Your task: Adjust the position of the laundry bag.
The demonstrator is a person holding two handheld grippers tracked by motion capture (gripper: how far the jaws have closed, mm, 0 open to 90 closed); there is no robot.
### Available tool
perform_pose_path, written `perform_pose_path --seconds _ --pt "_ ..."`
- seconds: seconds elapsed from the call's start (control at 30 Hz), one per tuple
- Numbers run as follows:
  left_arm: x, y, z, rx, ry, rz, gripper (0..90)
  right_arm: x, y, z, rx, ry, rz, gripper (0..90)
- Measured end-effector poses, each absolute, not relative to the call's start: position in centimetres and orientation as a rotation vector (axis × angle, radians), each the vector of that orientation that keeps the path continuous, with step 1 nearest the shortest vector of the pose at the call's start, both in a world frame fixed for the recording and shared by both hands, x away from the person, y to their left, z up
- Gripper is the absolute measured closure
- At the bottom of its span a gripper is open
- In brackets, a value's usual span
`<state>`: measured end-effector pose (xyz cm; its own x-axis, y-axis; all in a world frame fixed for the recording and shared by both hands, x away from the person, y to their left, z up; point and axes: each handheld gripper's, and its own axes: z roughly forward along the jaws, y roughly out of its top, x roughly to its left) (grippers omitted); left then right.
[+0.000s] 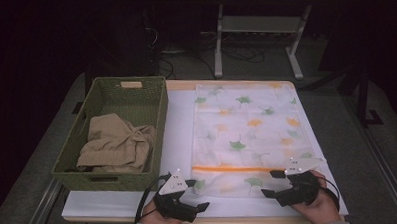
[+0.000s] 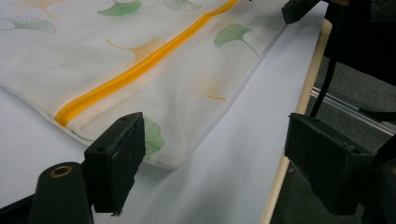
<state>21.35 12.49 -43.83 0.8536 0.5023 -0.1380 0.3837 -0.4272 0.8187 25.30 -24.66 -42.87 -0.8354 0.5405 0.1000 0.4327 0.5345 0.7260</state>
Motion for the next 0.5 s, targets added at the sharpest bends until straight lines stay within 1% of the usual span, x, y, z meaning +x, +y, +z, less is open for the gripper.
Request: perform_pose_path --seconds 0.27,0.5 --pt "21.7 12.0 -44.3 2.096 0.655 0.179 20.5 26.4 -24.5 -42.6 0.835 2.644 1.192 29.5" --pt "22.7 12.2 -44.3 2.099 0.728 0.228 26.4 27.0 -24.4 -42.5 0.831 2.651 1.188 29.6"
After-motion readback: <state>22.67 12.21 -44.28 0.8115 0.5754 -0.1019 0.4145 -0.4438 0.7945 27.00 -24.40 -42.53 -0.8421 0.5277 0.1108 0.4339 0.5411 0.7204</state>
